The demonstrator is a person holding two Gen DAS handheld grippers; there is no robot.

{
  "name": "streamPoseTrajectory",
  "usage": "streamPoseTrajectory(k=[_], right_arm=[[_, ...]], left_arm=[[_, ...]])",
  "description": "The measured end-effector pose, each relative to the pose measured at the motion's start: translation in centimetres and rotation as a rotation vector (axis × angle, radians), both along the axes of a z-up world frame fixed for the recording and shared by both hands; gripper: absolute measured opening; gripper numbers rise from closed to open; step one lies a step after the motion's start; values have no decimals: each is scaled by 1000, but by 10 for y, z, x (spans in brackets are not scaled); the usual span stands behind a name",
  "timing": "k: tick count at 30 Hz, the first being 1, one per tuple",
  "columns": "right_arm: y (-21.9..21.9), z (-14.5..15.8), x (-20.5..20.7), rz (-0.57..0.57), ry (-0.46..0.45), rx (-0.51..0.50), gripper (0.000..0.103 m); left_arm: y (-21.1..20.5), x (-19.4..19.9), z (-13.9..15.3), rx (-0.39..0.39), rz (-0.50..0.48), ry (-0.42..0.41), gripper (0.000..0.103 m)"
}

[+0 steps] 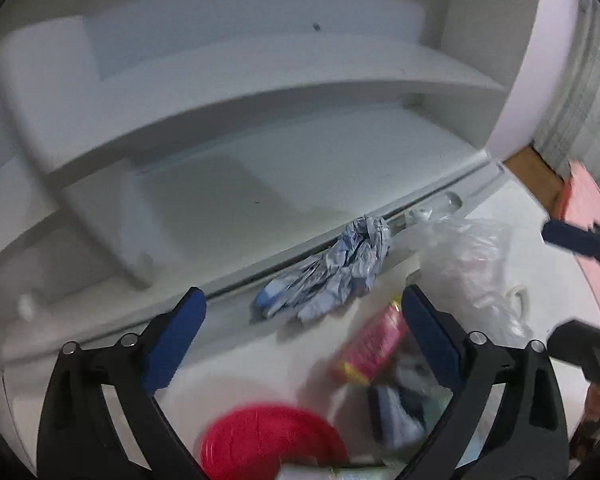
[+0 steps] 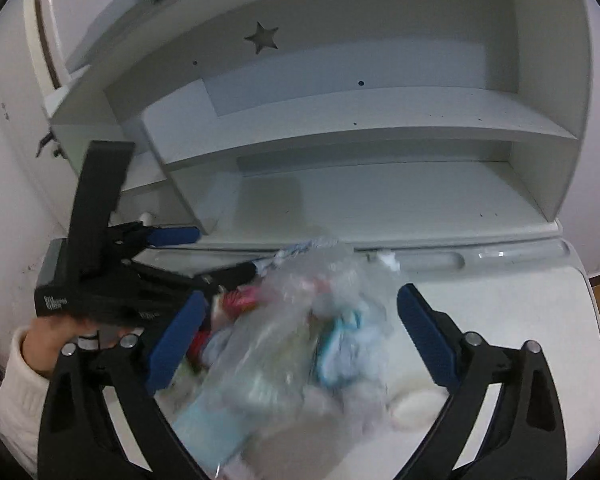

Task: Collect trash
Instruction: 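Grasp the crumpled blue wrapper with the left tool while the right tool grasps the clear plastic bag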

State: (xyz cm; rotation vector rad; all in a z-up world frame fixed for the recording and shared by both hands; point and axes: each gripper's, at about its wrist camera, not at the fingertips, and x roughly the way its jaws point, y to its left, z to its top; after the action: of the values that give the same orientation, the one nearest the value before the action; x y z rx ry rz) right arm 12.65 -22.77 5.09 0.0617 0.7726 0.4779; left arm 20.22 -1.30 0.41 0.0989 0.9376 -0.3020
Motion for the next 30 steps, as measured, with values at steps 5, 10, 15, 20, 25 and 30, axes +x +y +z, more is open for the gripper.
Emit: streamPoseTrajectory(k=[5, 10, 15, 20, 25, 30], right_arm=[[4, -18, 35, -14, 92, 11, 83], [5, -30, 49, -3, 159, 31, 70], [-5, -34, 45, 7, 189, 55, 69], [-3, -36, 42, 22, 179, 19, 69], [13, -49, 46, 39, 184, -43, 69], [16, -52, 42, 76, 159, -29, 42]], left_arm=[[3, 22, -17, -56, -93, 55, 93], [6, 25, -17, -117, -159, 100, 80], [16, 35, -5, -146, -133, 76, 71], [9, 41, -15, -60, -153, 104, 71], [-10, 44, -28, -61, -213, 143, 71], [-20, 42, -36, -105, -250, 172, 52]])
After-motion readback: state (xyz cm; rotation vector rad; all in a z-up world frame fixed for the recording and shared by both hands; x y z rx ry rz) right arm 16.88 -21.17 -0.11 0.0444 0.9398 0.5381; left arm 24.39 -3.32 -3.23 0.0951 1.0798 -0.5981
